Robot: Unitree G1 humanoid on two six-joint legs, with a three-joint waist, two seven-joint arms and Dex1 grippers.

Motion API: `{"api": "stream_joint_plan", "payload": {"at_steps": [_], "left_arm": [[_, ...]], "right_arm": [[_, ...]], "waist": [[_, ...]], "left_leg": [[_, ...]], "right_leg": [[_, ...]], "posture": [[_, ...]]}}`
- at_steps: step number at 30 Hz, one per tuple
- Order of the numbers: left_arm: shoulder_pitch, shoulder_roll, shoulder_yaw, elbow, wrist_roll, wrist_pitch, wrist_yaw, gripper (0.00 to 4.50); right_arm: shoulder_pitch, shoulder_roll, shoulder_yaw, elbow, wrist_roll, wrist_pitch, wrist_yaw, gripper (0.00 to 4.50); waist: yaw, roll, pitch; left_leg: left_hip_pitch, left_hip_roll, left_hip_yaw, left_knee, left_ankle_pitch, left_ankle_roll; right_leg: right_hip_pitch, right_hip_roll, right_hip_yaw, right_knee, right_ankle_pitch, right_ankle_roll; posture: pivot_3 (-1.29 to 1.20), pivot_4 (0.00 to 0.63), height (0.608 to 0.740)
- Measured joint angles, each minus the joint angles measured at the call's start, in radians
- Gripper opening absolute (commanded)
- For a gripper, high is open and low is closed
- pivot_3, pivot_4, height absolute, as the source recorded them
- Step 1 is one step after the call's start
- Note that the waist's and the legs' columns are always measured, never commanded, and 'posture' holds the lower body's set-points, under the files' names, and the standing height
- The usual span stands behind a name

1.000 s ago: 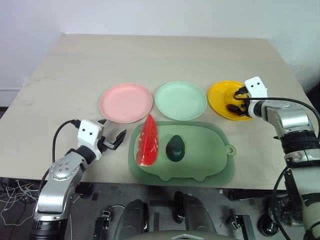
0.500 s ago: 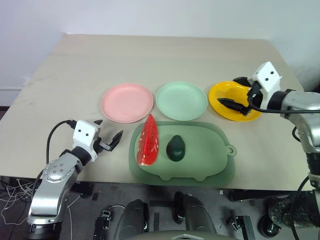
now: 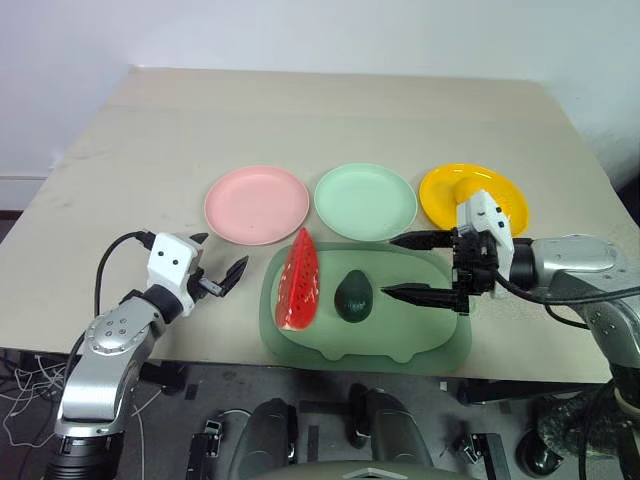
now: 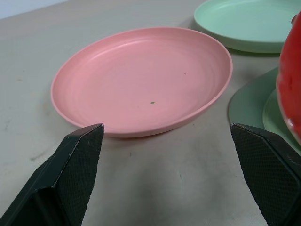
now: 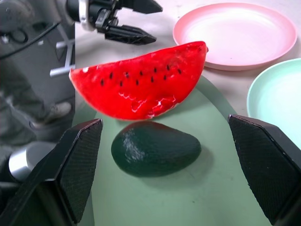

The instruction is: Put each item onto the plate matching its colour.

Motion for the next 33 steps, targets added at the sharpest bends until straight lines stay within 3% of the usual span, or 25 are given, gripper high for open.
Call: {"api": "stream_joint_plan", "payload": {"at_steps": [5,11,20,33], "left_arm": [[0.021,0.0,0.0,-0.006,0.0,0.002,0.008,4.5],[0.045,0.0,0.003,-0.022,-0.001,0.003,0.016,4.5],[0.057,-0.006,0.001,-0.031,-0.001,0.02,0.019,4.5],[0.057,-0.012,-0.001,-0.032,-0.001,0.021,0.018,4.5]], "right_arm": [[0.027,-0.027,0.046,-0.02,0.014,0.068,0.006,4.49],[0.024,0.045,0.026,-0.108,0.127,0.233,-0.172,4.49],[-0.001,0.127,0.075,-0.228,0.124,0.338,-0.42,4.49],[-0.044,0.154,0.211,-0.224,0.026,0.423,-0.565,4.49]], "waist": [[0.0,0.0,0.0],[0.0,0.0,0.0],[0.0,0.0,0.0],[-0.001,0.0,0.0]], "left_leg": [[0.0,0.0,0.0,0.0,0.0,0.0],[0.0,0.0,0.0,0.0,0.0,0.0],[0.0,0.0,0.0,0.0,0.0,0.0],[0.0,0.0,0.0,0.0,0.0,0.0]], "right_leg": [[0.0,0.0,0.0,0.0,0.0,0.0],[0.0,0.0,0.0,0.0,0.0,0.0],[0.0,0.0,0.0,0.0,0.0,0.0],[0.0,0.0,0.0,0.0,0.0,0.0]], "posture": [[0.0,0.15,0.74],[0.0,0.15,0.74],[0.0,0.15,0.74],[0.0,0.15,0.74]]}}
